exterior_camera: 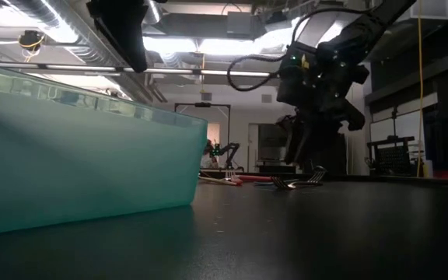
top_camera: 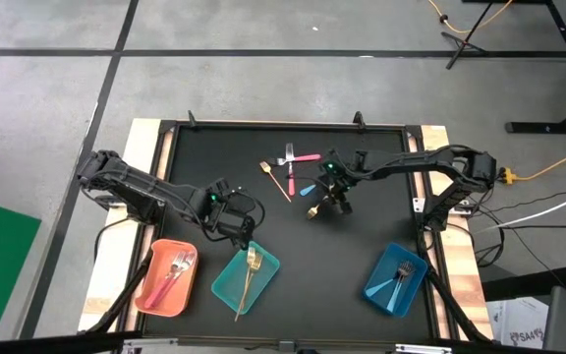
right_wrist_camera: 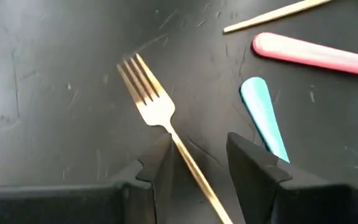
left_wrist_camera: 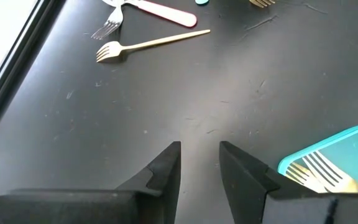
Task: Sort silverware by color (type)
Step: Put the gold fork into the green bin
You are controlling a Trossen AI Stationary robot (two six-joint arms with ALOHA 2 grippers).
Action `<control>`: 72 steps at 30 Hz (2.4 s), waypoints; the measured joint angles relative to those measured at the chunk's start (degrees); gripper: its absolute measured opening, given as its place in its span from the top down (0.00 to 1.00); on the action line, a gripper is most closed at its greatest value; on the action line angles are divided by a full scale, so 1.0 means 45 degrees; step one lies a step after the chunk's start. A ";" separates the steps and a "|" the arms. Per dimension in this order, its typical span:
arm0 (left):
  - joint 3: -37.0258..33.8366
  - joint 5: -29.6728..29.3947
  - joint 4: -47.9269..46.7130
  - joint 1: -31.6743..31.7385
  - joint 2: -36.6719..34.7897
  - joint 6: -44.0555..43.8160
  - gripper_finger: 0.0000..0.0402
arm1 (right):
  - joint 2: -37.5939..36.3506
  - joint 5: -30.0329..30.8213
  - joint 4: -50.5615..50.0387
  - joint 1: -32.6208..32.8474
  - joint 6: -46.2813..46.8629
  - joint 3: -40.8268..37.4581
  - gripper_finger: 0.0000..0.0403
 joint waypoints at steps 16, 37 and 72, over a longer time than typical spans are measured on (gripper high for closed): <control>0.0000 -0.0010 0.0005 0.0000 0.0005 -0.0005 0.74 | 0.0000 -0.0002 0.2090 0.0000 -0.0391 -0.1486 0.66; 0.0005 -0.0069 0.0153 0.0000 0.0010 -0.0029 0.74 | 0.1117 -0.0007 0.2970 -0.0005 -0.0337 -0.1648 0.66; 0.0005 -0.2943 0.0306 0.0241 0.0010 -0.1443 0.74 | 0.1320 -0.0102 0.5118 0.0002 0.3496 -0.1696 0.99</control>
